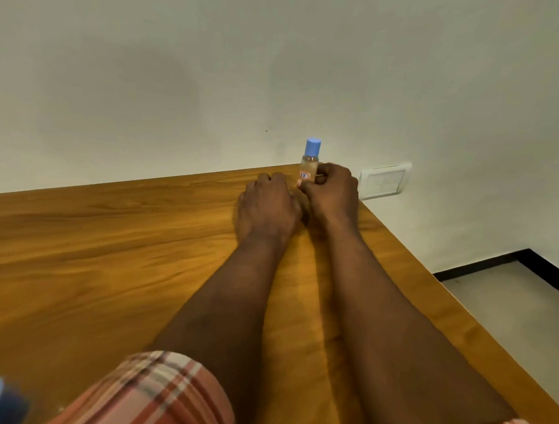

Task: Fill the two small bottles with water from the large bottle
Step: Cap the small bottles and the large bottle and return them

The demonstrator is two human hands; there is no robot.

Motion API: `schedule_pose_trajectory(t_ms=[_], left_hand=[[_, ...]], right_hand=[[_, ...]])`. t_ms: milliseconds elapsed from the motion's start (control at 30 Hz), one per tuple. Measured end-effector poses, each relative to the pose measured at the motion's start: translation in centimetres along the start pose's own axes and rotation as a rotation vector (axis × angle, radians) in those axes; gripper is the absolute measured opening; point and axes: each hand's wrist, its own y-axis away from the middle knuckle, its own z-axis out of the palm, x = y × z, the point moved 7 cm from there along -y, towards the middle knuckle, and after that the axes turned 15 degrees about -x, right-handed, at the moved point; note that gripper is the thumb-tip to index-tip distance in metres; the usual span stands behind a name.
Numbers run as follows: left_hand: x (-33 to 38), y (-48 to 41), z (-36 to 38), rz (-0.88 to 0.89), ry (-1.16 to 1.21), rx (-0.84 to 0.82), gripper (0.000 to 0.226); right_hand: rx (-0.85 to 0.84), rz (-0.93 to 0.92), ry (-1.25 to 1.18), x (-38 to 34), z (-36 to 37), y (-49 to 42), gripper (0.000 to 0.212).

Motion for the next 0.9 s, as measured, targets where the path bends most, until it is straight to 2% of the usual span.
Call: schedule_pose_trajectory(t_ms=[367,667,900], left_hand=[[-0.3,-6.8,0.9,0.017,0.009,0.006,0.030],[-0.1,-6.9,1.0,0.022,-0.060,0.031,0.033],[0.5,-5.4,0.5,0.043,-0.120,0.074,0.031]], right_hand=[[-0.008,-0.001,0.081,0.9,1.2,-6.9,0.043],[-0.050,-0.006,0.143,1.1,1.6,-7.0,0.040],[-0.015,0.049,0.160,0.9,0.7,-5.6,0.053]])
